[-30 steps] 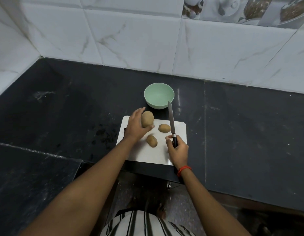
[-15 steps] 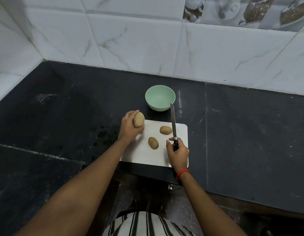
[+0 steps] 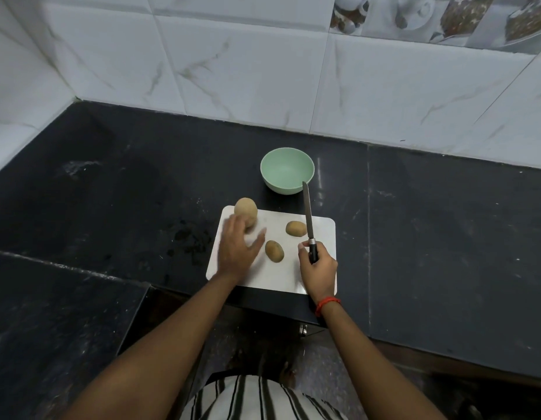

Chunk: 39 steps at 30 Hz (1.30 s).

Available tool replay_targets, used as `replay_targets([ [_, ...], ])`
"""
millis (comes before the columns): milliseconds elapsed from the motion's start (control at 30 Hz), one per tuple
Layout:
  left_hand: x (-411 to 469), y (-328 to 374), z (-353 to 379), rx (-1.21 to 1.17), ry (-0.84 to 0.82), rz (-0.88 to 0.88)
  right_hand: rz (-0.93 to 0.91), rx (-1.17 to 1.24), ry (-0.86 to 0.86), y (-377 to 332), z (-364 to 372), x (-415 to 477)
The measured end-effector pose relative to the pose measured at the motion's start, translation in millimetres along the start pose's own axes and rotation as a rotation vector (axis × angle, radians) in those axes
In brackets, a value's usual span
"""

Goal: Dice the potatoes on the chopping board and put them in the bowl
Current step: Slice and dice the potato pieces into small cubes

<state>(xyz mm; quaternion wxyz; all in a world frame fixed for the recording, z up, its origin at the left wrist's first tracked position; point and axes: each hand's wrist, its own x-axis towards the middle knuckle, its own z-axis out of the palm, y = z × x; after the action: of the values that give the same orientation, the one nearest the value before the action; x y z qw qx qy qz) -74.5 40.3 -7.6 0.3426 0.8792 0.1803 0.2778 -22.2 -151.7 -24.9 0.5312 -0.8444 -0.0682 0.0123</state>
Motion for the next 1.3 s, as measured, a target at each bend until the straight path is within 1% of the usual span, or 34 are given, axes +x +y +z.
replay_targets([
  [100, -29.4, 1.5, 14.2, -0.089, -0.197, -0.020, -0.020, -0.013, -0.035, -4.2, -2.2, -1.8],
  [167, -36.7, -3.8, 21.0, -0.099, -0.252, -0.035, -0.041, -0.048, -0.090, -8.5, -5.8, -4.9],
  [333, -33.8, -11.8, 20.7, -0.174, -0.237, -0.075, -0.114, -0.207, -0.263, -6.9, -12.7, -28.1],
  [467, -34.9, -12.7, 20.8, -0.176, -0.223, -0.051, -0.148, -0.288, -0.331, -7.4, -11.9, -45.6],
  [700, -35.1, -12.2, 20.4, -0.187, -0.225, -0.048, -0.046, -0.310, -0.318, -16.9, 5.5, -51.8],
  [900, -35.1, -13.7, 20.6, -0.214, -0.223, -0.061, -0.055, -0.324, -0.300, -25.8, 5.6, -57.8],
  [1133, -32.5, -17.6, 21.8, -0.217, -0.242, -0.046, -0.077, -0.426, -0.276, -35.1, 14.5, -62.6],
  [1300, -33.8, -18.3, 22.1, -0.236, -0.282, -0.045, -0.055, -0.525, -0.280, -41.3, 18.4, -60.5],
])
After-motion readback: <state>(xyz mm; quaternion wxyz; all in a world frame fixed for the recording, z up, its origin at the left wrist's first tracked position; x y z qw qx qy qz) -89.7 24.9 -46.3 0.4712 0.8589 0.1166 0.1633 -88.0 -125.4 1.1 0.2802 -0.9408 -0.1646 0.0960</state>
